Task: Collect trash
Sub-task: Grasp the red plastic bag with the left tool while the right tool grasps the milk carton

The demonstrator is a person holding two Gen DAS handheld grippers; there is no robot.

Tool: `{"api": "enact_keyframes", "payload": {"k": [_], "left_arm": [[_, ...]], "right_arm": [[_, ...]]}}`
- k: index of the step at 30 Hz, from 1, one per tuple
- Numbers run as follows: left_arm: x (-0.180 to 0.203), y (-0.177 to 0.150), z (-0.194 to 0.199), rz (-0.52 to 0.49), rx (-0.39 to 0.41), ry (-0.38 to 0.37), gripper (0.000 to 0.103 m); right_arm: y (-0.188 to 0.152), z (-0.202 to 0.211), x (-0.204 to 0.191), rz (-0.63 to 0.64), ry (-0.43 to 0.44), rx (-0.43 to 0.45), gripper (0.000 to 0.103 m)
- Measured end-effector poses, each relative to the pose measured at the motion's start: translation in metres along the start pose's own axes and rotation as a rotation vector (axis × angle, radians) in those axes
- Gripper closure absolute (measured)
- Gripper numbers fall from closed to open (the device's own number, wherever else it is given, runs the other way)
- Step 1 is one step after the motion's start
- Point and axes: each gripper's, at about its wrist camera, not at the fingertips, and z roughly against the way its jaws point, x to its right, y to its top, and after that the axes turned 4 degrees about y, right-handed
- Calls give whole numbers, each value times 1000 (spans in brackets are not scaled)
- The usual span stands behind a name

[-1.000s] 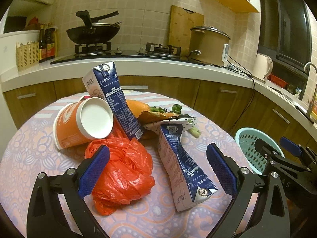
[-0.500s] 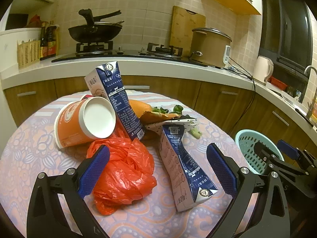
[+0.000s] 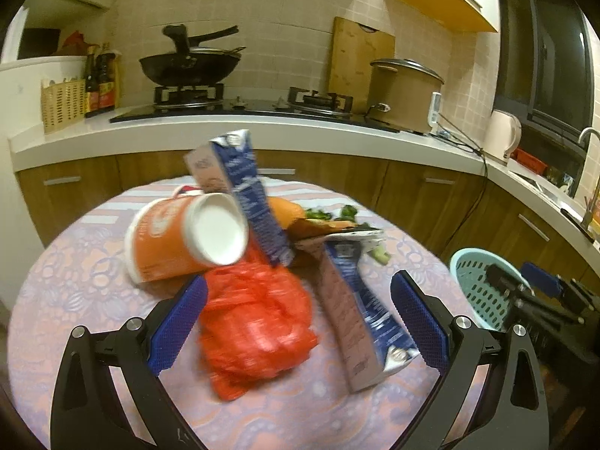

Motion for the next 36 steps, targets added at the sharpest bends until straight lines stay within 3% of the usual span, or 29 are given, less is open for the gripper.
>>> {"api": "enact_keyframes", "payload": {"k": [3,9,16,22,28,31,36], "left_arm": [[-18,-2,9,13,-34,22,8],[-55,-10,4,101,-139,8,9],[-58,-3,-39,157,-248,-54,9],[-57,-13,-72,189,-356,-113,29],[-61,-19,-68,188,-354,-147,56],[-67,-23,-57,200,-343,-162,63],[-75,-30,-36,206,-321,-161,65]], "right_arm": [[3,3,-5,12,56,-8,68],[2,4,-25,38,206,-52,68],[-10,4,-54,103,268,-69,58],[-14,1,-62,120,286,-81,50],[-14,1,-75,134,321,-100,38],[-17,-3,-82,140,310,-117,38],[-17,-25,-88,130,282,-178,38]]}}
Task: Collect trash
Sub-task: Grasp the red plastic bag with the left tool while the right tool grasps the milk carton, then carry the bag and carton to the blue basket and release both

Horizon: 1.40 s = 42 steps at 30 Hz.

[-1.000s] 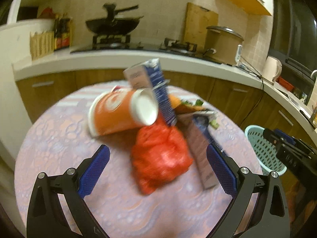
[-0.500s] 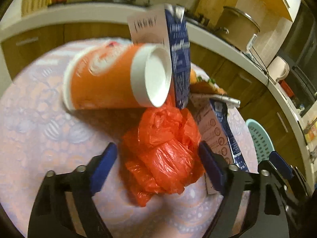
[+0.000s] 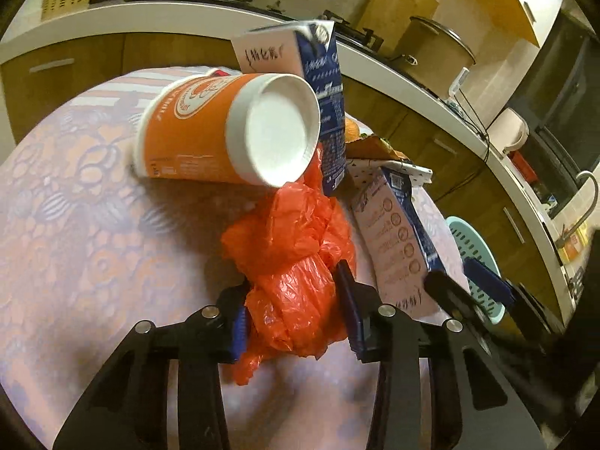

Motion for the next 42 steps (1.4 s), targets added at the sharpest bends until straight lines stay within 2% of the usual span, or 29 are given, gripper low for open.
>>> {"api": "enact_keyframes", "payload": {"k": [3,5,6,9,16,17,18,20,22,25,28,29,30,31,32,34,38,42], "left_arm": [[-5,-7,6,12,-13,-18,65],[-4,-11,12,9,-18,-42,66],[-2,-13,14,7,-20,-53,66],[8,-20,22,-8,-28,-100,66],[44,-26,34,-59,-23,-177,66],[52,-28,36,-69,-27,-197,66],[56,-29,38,-77,-29,-209,66],[68,-31,44,-103,-23,-227,66],[80,-31,47,-134,-15,-213,66],[82,-33,46,-144,-17,-211,66],[79,-32,43,-127,-18,-199,66],[77,-31,44,-120,-16,-200,66],[76,-30,46,-120,-9,-195,66],[76,-30,48,-122,-2,-192,66],[79,-28,50,-128,8,-186,66],[83,-25,53,-137,23,-183,66],[81,-22,58,-142,42,-179,66],[80,-18,59,-153,59,-149,66]], "right_arm": [[5,-16,1,-14,-6,-41,40],[6,-24,3,-26,25,-71,63],[6,-24,4,-34,50,-78,70],[3,-12,8,-16,40,-54,70],[0,34,40,-33,76,10,70],[0,40,46,-39,81,14,76],[0,46,53,-49,92,18,99],[0,54,65,-71,129,7,101],[-1,59,75,-88,136,4,101],[-12,51,84,-75,182,-46,100],[-24,47,89,-99,221,-66,98],[-26,48,90,-98,206,-58,88],[-28,49,91,-100,185,-53,66],[-29,51,93,-104,167,-45,38],[-28,53,94,-109,155,-34,32],[-27,58,93,-105,147,-13,31],[-30,44,81,-124,159,-68,30],[-38,17,61,-117,56,-134,27]]}}
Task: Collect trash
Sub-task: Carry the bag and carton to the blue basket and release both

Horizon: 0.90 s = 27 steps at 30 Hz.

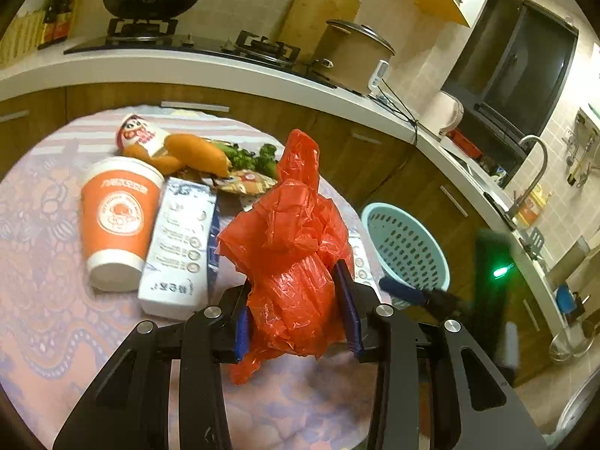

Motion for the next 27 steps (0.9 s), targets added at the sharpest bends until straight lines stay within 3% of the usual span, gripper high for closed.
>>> {"api": "enact_keyframes", "payload": {"k": [2,3,5,10,17,21,27], "left_arm": [[-1,3,-2,-1,0,3,66],[0,5,-3,-3,-1,2,66],[3,9,-6,-9,-4,4,66],[27,25,-22,-49,-18,-20,66],[109,61,-83,-147,-74,-115,66],[153,66,-126,-195,-128,-176,66],[192,57,-208,-218,-260,-223,66]], "right_arm": [[-1,-12,-3,-6,-34,-28,29],[-1,-16,-3,-15,-42,-35,47],[1,-15,1,-28,-28,-31,51],[13,19,21,-34,-57,88,51],[35,61,112,-161,-172,212,51],[32,59,172,-257,-242,203,51],[11,27,242,-390,-281,105,51]]}}
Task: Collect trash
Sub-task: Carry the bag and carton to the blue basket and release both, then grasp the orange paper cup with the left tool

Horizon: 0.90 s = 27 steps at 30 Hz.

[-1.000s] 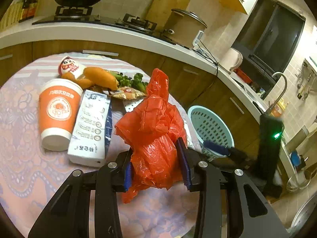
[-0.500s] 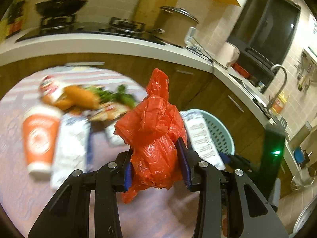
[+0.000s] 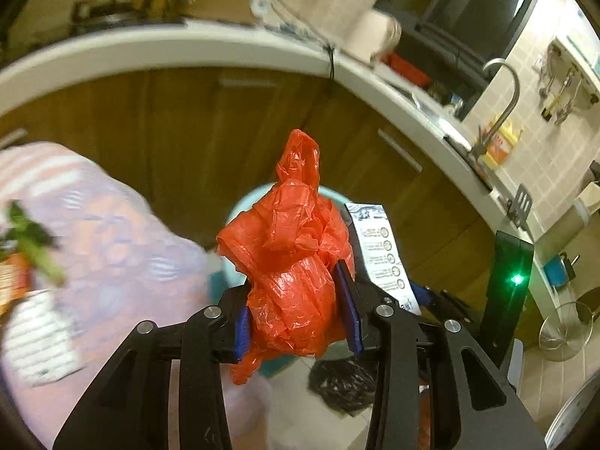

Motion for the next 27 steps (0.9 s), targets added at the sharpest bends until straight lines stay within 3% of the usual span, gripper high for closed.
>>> {"api": "enact_keyframes", "payload": {"k": [8,12,14,21,27], "left_arm": [[-2,-7,-82,31,-154,-26,62],[-3,-6,-91,44,-162,-21,45],[-2,-5,-89,39,-151,-11,40],[-12,-5,-59,48,-99,-3,40],[-30,-11,-2,63,9,25,40]], "right_arm": [[-9,-52,31,-72,-16,-134,50],[-19,-61,39,-96,-8,-164,49],[-16,-64,36,-93,-16,-167,45],[-1,-53,26,-77,8,-131,45],[6,-15,-17,9,79,-54,45]]}}
